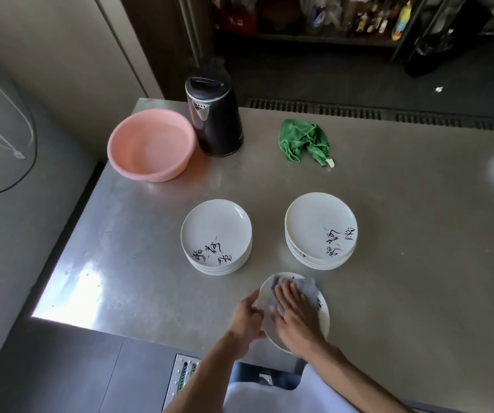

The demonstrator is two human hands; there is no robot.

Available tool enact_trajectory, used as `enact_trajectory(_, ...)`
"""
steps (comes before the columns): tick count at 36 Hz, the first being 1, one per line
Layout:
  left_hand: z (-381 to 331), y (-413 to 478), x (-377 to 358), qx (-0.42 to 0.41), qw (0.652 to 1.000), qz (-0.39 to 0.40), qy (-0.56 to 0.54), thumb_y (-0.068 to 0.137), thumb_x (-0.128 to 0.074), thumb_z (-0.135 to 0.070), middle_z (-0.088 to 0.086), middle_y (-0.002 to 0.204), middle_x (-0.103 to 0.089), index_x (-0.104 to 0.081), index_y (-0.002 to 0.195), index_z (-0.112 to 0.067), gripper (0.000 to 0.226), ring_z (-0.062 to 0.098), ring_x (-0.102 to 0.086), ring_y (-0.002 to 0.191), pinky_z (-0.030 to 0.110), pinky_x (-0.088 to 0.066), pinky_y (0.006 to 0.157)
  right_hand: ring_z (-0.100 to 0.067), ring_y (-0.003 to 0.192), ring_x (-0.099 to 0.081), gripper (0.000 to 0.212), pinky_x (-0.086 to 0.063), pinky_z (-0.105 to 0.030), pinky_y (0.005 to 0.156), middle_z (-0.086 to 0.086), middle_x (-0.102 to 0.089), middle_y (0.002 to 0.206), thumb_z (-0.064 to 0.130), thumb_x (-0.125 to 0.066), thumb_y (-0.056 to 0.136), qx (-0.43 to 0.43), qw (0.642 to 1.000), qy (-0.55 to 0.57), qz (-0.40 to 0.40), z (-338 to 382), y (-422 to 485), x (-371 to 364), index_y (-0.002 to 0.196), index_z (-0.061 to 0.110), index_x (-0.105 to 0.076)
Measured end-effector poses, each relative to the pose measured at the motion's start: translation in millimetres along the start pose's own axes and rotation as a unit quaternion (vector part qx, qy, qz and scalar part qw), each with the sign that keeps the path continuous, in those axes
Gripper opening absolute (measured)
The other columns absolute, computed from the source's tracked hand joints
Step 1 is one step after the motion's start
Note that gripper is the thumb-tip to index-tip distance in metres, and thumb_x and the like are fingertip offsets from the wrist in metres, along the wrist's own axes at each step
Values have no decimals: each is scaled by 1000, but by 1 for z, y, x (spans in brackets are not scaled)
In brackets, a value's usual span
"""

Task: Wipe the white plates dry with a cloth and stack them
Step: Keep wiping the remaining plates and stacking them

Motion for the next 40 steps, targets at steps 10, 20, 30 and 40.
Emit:
enact_trajectory(10, 11, -7, -1, 29, 994, -49, -88, 94, -32, 16, 22, 119, -59, -47, 128, -13, 47, 33, -61, 103, 55, -60, 79, -24, 153, -16, 67, -11, -37, 124, -12, -18, 165, 49, -23, 104, -151, 987, -50, 24, -23, -4, 6, 157, 9, -22)
enact_trajectory(20, 20, -1, 6, 37, 992, -75, -97, 98, -60, -16, 14, 108, -72, -56, 112, -15, 14, 31, -72, 97, 40, -62, 75, -1, 151, -4, 48, -1, -20, 123, 10, -13, 164, 23, -35, 109, -11, 941, 321, 105, 25, -12, 18, 156, 19, -27)
enact_trajectory(30, 25, -6, 11, 40, 997, -32, -64, 98, -41, -2, 21, 113, -72, -68, 118, -15, 36, 27, -76, 86, 38, -62, 67, -25, 152, -13, 62, -6, -41, 124, -14, -17, 164, 46, -17, 105, -165, 984, -45, 56, -14, 18, 3, 157, 12, -20)
enact_trajectory(40, 28, -4, 11, 19, 994, -37, -100, 99, -41, 0, 18, 108, -74, -66, 121, -12, 35, 34, -76, 92, 45, -63, 74, -15, 152, -16, 59, 0, -24, 122, 1, -22, 164, 39, -11, 104, 7, 999, 7, 41, 5, 17, -1, 158, 19, -22)
Point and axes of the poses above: each hand's wrist, its own y-axis towards the middle knuckle, its own x-axis out of the back of the hand, z = x × y, the point moved 4 cm from there along y, towards the middle knuckle
